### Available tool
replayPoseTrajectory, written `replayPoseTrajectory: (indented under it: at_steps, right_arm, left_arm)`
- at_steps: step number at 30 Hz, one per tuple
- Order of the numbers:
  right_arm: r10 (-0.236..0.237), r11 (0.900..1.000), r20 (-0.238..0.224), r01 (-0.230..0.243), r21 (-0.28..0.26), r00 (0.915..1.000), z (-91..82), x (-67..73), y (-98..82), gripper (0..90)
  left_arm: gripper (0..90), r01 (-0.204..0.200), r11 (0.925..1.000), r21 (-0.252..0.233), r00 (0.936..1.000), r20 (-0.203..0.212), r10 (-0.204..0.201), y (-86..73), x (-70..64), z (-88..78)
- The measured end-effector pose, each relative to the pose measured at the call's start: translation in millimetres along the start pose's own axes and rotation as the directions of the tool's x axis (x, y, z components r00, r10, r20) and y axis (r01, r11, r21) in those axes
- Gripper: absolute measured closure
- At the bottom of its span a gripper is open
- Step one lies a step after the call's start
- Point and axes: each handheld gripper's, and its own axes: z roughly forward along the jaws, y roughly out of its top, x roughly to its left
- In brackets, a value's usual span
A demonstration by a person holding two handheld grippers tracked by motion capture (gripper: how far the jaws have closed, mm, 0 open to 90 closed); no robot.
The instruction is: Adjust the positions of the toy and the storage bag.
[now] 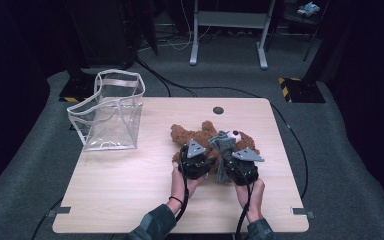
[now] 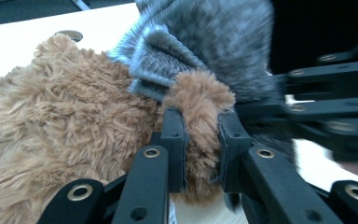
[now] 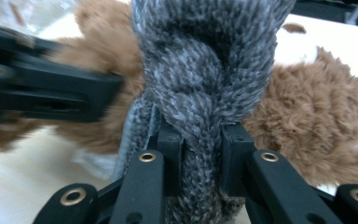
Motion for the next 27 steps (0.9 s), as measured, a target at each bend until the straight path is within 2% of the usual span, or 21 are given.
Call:
replayPoseTrajectory:
  at_steps: [2,5,6,9,11,12,13,16,17,19,20,21,22,24,25,26,27]
  right_arm:
    - [0.032,0.999,0.032,-0.033,0.028,0.9990,6.5,-13.1,-5.3,74.1]
    - [0.074,0.996,0.092,-0.079,0.050,0.9930,3.0,-38.3,-16.1,74.1]
    - [0.073,0.995,0.129,-0.080,0.056,0.9890,0.3,-45.6,-19.5,74.1]
    - [0.114,0.989,0.206,-0.131,0.072,0.9719,-5.7,-68.2,-28.5,74.1]
    - [0.138,0.986,0.216,-0.156,0.066,0.9665,-10.7,-75.5,-29.9,74.0]
    - [0.141,0.986,0.212,-0.155,0.054,0.9672,-13.8,-73.4,-28.0,74.0]
    - [0.129,0.990,0.192,-0.137,0.032,0.9730,-16.7,-69.0,-24.9,74.0]
    - [0.093,0.996,0.079,-0.093,-0.012,0.9925,-20.4,-38.6,-11.0,73.9]
    - [0.076,0.997,0.038,-0.075,-0.018,0.9964,-18.1,-27.0,-6.5,73.9]
    - [0.044,0.999,-0.016,-0.045,-0.006,0.9989,-8.4,-9.2,0.5,73.9]
    - [0.030,1.000,-0.016,-0.030,0.008,0.9994,-1.5,-4.7,2.2,74.0]
    - [0.007,1.000,0.013,-0.007,0.024,0.9999,5.3,-3.6,2.6,73.9]
    - [0.008,0.999,0.035,-0.010,0.038,0.9994,11.4,-7.2,1.5,73.9]
    - [0.051,0.997,0.065,-0.055,0.054,0.9965,17.5,-20.0,-2.2,73.8]
    - [0.070,0.996,0.065,-0.074,0.051,0.9954,17.1,-25.5,-3.5,73.7]
    - [0.083,0.995,0.067,-0.086,0.050,0.9943,15.6,-27.4,-3.8,73.7]
    - [0.072,0.996,0.074,-0.076,0.048,0.9947,14.6,-26.9,-3.6,73.7]
  left_arm:
    - [76.6,-0.003,1.0000,0.005,1.0000,0.000,0.003,0.3,1.1,-1.3]
    - [76.6,0.001,0.9999,0.010,1.0000,-0.003,-0.001,-0.8,4.3,-2.1]
    - [76.5,0.011,0.9999,0.006,0.9999,-0.004,-0.011,-1.7,4.7,-1.9]
    - [76.5,0.005,0.9999,0.012,1.0000,-0.006,-0.004,-2.4,5.1,-2.0]
    - [76.5,0.004,0.9999,0.009,1.0000,-0.009,-0.004,-1.8,4.3,-1.3]
    - [76.5,0.006,0.9999,0.010,0.9999,-0.009,-0.006,-1.4,4.3,-0.7]
    - [76.5,0.002,0.9999,0.011,0.9999,-0.010,-0.002,-1.1,4.4,-0.1]
    - [76.4,-0.005,0.9999,0.015,0.9999,-0.011,0.005,-0.3,3.7,0.6]
    - [76.4,-0.005,0.9998,0.017,0.9999,-0.012,0.005,-0.1,3.9,0.5]
    - [76.4,-0.001,0.9999,0.017,0.9999,-0.013,0.001,-0.1,4.7,0.0]
    - [76.4,-0.004,0.9998,0.019,0.9999,-0.013,0.004,0.0,5.3,-0.7]
    - [76.3,-0.004,0.9998,0.019,0.9999,-0.012,0.004,0.0,5.7,-1.4]
    - [76.2,0.001,0.9999,0.017,0.9999,-0.012,-0.001,-0.2,6.1,-1.8]
    - [74.3,-0.001,0.9996,0.027,1.0000,-0.006,0.001,-0.9,8.3,-2.5]
    - [70.6,0.002,0.9998,0.021,0.9999,-0.017,-0.001,-1.9,8.2,-3.0]
    - [66.2,0.002,0.9998,0.017,0.9996,-0.027,-0.002,-2.8,8.4,-5.1]
    - [61.0,-0.001,0.9999,0.015,0.9994,-0.034,0.002,-3.6,9.2,-8.3]
